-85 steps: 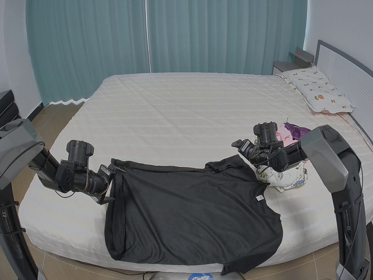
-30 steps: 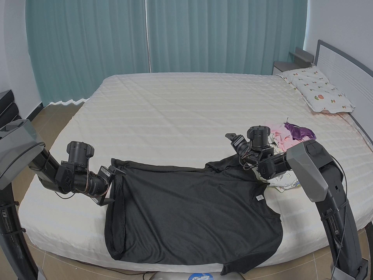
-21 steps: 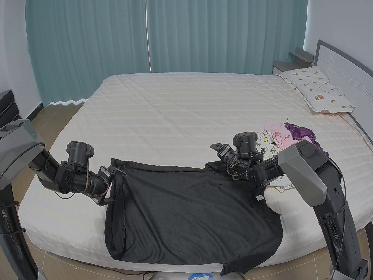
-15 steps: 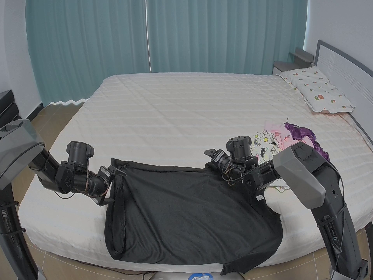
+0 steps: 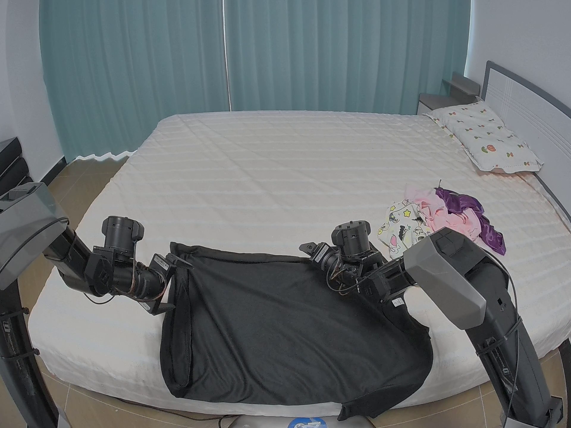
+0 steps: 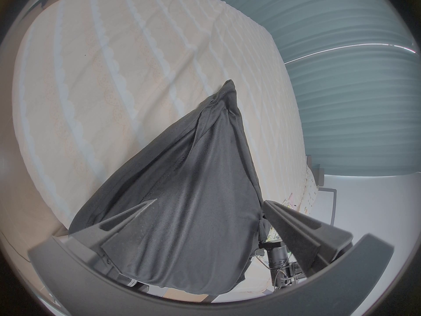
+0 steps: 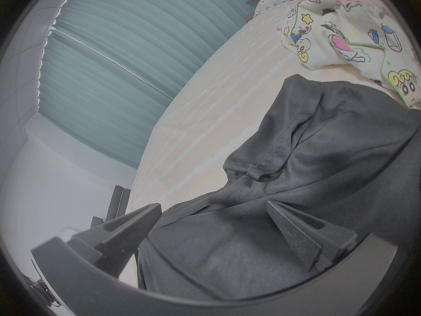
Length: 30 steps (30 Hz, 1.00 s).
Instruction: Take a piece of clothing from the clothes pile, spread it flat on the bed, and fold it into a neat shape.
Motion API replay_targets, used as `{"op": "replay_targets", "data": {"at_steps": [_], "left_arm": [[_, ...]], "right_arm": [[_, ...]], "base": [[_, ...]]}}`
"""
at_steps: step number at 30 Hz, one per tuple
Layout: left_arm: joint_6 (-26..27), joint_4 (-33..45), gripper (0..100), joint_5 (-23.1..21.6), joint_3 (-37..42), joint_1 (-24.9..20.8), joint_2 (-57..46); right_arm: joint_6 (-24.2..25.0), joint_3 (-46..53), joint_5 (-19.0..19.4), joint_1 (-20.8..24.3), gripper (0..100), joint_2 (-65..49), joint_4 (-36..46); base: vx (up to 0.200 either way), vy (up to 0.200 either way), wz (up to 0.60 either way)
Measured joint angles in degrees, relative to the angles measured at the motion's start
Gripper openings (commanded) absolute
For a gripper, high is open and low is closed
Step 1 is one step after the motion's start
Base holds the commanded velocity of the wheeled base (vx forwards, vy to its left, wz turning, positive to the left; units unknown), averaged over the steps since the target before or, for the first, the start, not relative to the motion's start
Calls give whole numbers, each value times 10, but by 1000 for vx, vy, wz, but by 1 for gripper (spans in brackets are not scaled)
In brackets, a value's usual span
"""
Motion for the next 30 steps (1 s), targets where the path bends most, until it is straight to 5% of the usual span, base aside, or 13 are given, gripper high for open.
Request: {"op": "replay_targets", "data": {"at_steps": [9, 19, 30], "left_arm": [[0, 0, 100, 0, 0, 0, 0], [-1, 0, 100, 0, 1, 0, 0], [49, -4, 100, 1, 20, 0, -5]], "right_arm": [[-3, -115, -36, -37, 100, 49, -49], [-23, -131, -38, -74, 100, 29, -114], [-73, 58, -43, -84, 100, -59, -145]], "base": [[0, 0, 0], [0, 0, 0], [0, 0, 0]]}}
